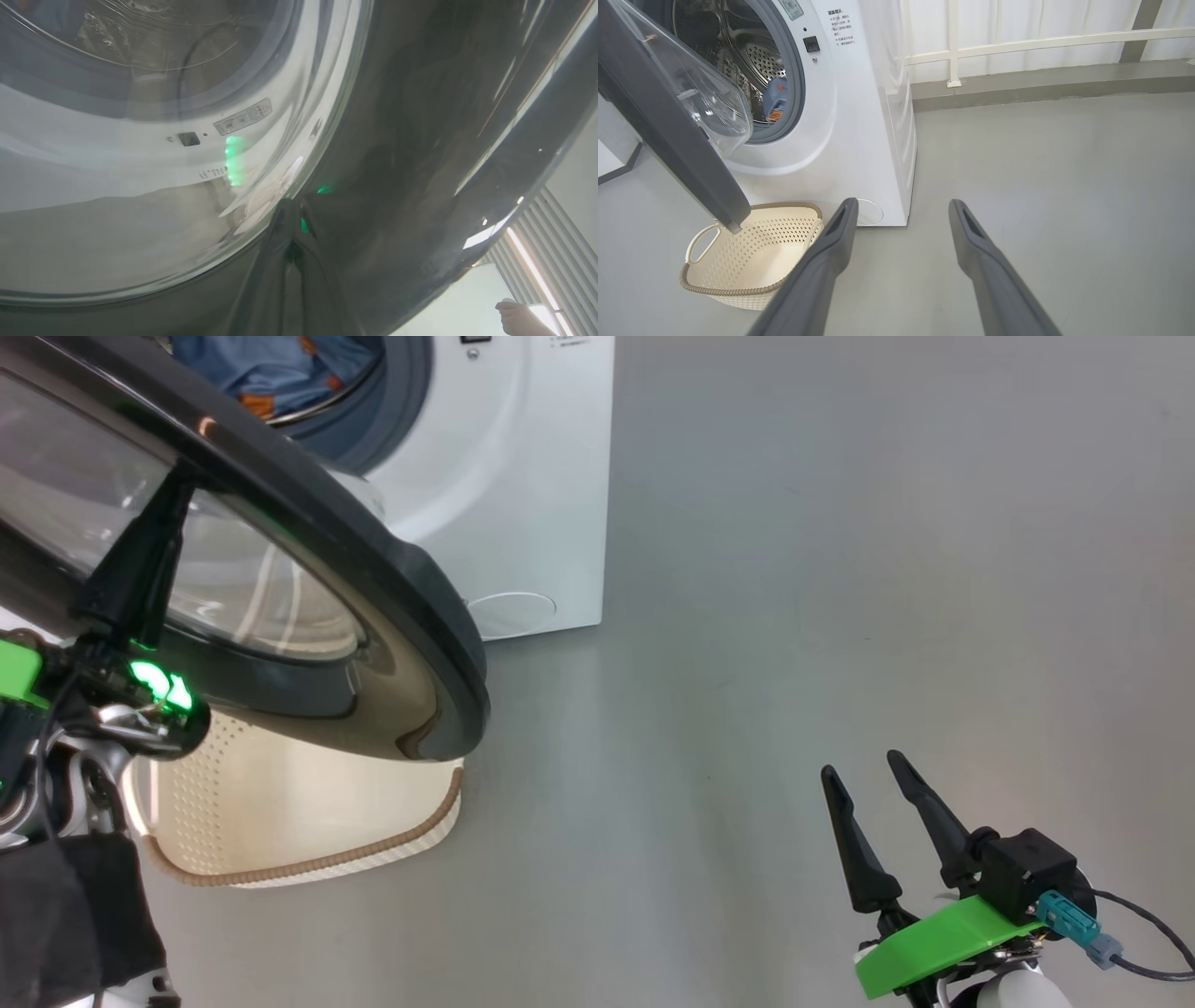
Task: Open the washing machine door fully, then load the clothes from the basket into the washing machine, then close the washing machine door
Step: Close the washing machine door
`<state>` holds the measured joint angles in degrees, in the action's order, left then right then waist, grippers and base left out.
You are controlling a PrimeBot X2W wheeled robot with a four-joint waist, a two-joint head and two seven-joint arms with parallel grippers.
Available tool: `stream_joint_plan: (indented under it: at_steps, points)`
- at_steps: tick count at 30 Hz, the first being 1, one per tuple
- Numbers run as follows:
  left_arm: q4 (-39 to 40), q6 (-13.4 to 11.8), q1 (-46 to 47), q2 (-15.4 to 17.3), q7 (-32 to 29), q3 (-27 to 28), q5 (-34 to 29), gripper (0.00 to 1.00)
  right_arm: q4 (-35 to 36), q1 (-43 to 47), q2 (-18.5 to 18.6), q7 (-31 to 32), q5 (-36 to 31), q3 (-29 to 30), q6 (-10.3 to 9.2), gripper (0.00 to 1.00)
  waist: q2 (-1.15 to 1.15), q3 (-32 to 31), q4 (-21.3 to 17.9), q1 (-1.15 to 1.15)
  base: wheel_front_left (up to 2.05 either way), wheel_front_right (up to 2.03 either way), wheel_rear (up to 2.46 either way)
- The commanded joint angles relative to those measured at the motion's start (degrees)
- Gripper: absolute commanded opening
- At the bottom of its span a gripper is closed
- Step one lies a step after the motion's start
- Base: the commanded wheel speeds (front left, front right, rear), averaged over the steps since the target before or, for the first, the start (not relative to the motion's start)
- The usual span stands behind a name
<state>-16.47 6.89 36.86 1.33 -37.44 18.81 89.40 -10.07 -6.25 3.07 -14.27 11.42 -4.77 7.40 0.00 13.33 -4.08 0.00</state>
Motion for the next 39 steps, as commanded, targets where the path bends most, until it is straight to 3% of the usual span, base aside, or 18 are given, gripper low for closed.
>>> stream_joint_plan:
  at_steps: [1,18,33,34,36,37,38,39]
  points:
    - [1.5,0.6,2.0,1.7,0.1,0.9,-0.9,0.00,1.6,-1.9,-0.2,-0.7,0.8,-1.3,0.09,1.00,0.00,0.2,-0.2,0.00,0.00,0.00,0.00]
    - [2.5,0.6,-0.9,1.8,7.0,1.2,-3.0,0.00,1.1,-1.6,-0.2,-0.7,0.9,-0.8,0.09,1.00,0.00,-2.4,2.6,0.00,0.00,0.00,0.00]
    - [10.4,0.6,-7.3,4.2,15.6,-3.2,-8.7,0.00,0.6,0.4,-0.2,-0.7,0.9,-0.6,0.09,1.00,0.00,-7.5,4.6,0.00,0.00,0.00,0.00]
    - [10.9,0.6,-7.9,4.5,16.1,-3.8,-9.0,0.03,0.6,0.6,-0.2,-0.7,0.9,-0.6,0.09,1.00,0.00,-7.8,4.6,0.00,0.00,0.00,0.00]
    - [11.8,0.6,-9.2,5.5,18.0,-5.0,-10.5,0.43,0.5,1.0,-0.2,-0.7,1.0,-0.5,0.09,1.00,0.00,-8.5,4.8,0.00,0.00,0.00,0.00]
    - [12.4,0.6,-9.9,6.0,19.1,-5.7,-11.3,0.51,0.5,1.2,-0.2,-0.7,1.0,-0.5,0.09,1.00,0.00,-8.9,4.9,0.00,0.00,0.00,0.00]
    - [13.0,0.6,-10.6,6.5,20.4,-6.3,-12.0,0.82,0.5,1.4,-0.2,-0.7,1.1,-0.5,0.09,1.00,0.00,-9.2,5.0,0.00,0.00,0.00,0.00]
    - [13.6,0.6,-11.3,7.0,21.7,-7.0,-12.8,1.00,0.5,1.6,-0.2,-0.7,1.1,-0.5,0.09,1.00,0.00,-9.4,5.0,0.00,0.00,0.00,0.00]
